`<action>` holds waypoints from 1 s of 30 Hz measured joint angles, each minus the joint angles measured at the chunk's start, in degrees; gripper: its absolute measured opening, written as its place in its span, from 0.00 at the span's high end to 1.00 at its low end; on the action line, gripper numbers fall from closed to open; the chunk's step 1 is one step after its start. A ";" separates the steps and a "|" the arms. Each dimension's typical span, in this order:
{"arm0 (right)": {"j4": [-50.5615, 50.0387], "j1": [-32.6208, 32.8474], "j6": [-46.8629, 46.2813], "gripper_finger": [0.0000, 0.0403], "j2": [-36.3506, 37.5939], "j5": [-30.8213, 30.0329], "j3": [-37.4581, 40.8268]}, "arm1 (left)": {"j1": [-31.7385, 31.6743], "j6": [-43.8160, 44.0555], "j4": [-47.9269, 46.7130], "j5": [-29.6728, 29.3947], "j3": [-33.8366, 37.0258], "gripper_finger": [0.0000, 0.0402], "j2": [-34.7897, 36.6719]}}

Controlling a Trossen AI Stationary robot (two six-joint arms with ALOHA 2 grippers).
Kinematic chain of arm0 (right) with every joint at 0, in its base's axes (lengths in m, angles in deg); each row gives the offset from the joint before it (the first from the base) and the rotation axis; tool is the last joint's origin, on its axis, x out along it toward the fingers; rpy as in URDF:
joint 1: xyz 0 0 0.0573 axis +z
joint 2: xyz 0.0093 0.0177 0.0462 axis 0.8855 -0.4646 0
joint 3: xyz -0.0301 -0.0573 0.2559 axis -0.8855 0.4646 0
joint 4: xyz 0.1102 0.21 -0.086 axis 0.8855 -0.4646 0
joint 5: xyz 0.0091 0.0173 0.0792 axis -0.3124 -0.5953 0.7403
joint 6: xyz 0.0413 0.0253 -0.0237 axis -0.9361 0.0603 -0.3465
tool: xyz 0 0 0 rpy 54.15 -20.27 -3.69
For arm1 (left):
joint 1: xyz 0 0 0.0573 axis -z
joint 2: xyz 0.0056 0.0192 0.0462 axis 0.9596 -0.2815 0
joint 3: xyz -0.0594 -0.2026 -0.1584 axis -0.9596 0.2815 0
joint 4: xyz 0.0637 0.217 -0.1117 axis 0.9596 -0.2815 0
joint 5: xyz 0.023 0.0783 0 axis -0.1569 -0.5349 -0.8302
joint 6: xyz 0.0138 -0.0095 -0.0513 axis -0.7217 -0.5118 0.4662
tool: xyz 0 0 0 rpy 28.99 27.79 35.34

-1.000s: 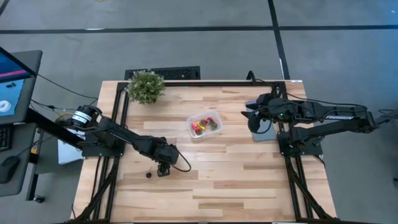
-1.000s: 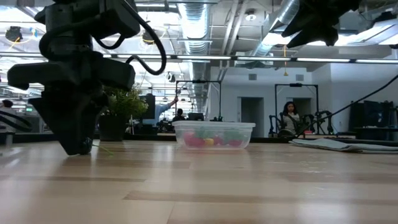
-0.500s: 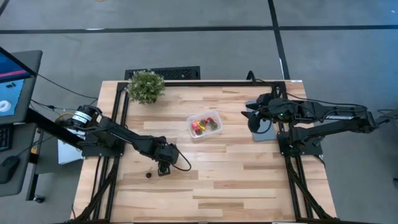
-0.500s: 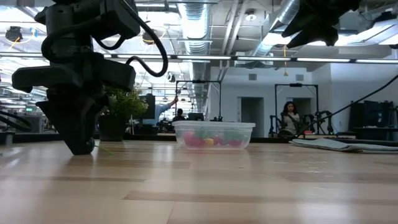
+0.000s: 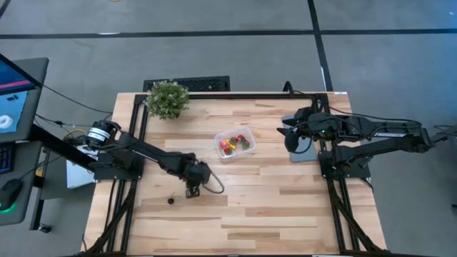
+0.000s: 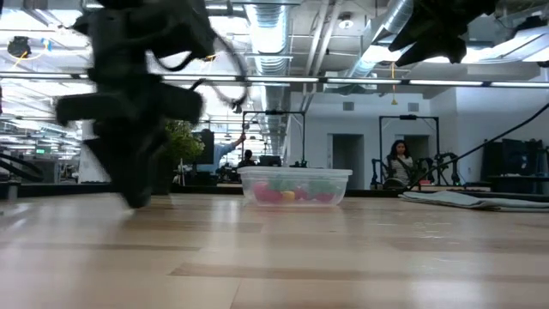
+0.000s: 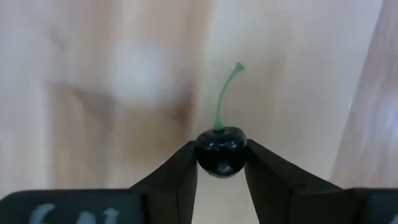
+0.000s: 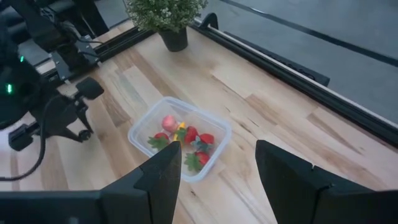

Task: Pick and placing Produce into tupperware
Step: Put the black cherry into the transparent bin

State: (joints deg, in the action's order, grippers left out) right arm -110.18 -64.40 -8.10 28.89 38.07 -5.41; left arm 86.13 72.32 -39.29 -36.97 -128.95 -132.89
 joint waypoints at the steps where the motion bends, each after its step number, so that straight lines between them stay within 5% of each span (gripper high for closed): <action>1: 0.02 0.00 0.36 0.43 0.00 0.00 0.00 | -0.62 -0.87 0.11 -0.15 -0.68 0.73 0.15; 18: 0.00 0.00 2.50 0.43 0.00 0.00 0.02 | -14.84 -21.70 0.70 -3.89 -19.05 0.74 0.22; 30: 0.00 -0.01 3.41 0.43 0.00 -0.01 0.02 | -23.03 -25.05 10.28 0.05 -20.78 0.73 0.22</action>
State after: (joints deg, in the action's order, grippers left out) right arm -110.18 -64.41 -4.69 28.89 38.06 -5.38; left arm 63.10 47.27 -29.01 -36.92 -149.73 -132.67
